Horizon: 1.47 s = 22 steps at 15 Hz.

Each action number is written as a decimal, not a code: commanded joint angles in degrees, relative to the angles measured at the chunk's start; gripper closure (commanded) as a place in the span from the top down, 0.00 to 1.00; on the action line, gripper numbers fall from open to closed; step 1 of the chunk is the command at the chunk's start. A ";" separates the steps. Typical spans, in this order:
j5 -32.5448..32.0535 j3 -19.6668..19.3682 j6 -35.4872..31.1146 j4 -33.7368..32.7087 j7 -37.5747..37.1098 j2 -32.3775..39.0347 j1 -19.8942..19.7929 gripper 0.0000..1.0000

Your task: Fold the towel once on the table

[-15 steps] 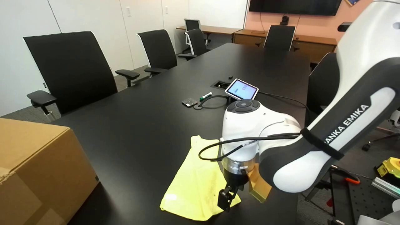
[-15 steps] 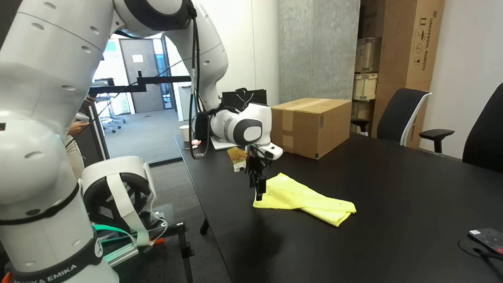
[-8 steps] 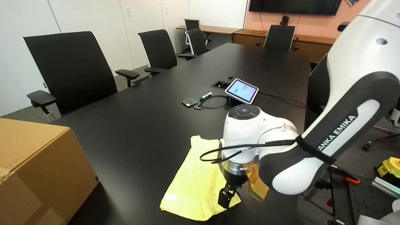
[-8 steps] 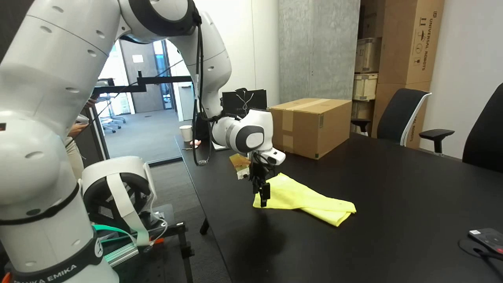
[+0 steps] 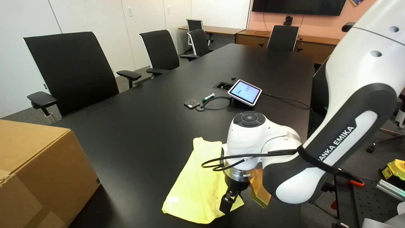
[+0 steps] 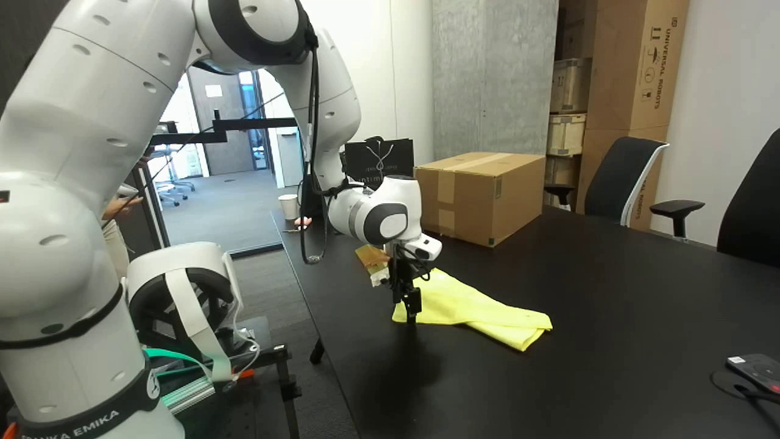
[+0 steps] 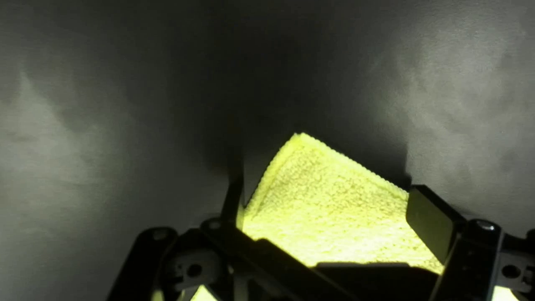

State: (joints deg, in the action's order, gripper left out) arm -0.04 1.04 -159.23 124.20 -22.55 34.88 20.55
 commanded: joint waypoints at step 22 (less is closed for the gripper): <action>-7.86 -4.57 5.30 -3.00 2.26 -4.35 4.56 0.09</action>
State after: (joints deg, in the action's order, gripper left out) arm -4.67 -1.99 -157.53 121.95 -18.85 33.02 22.81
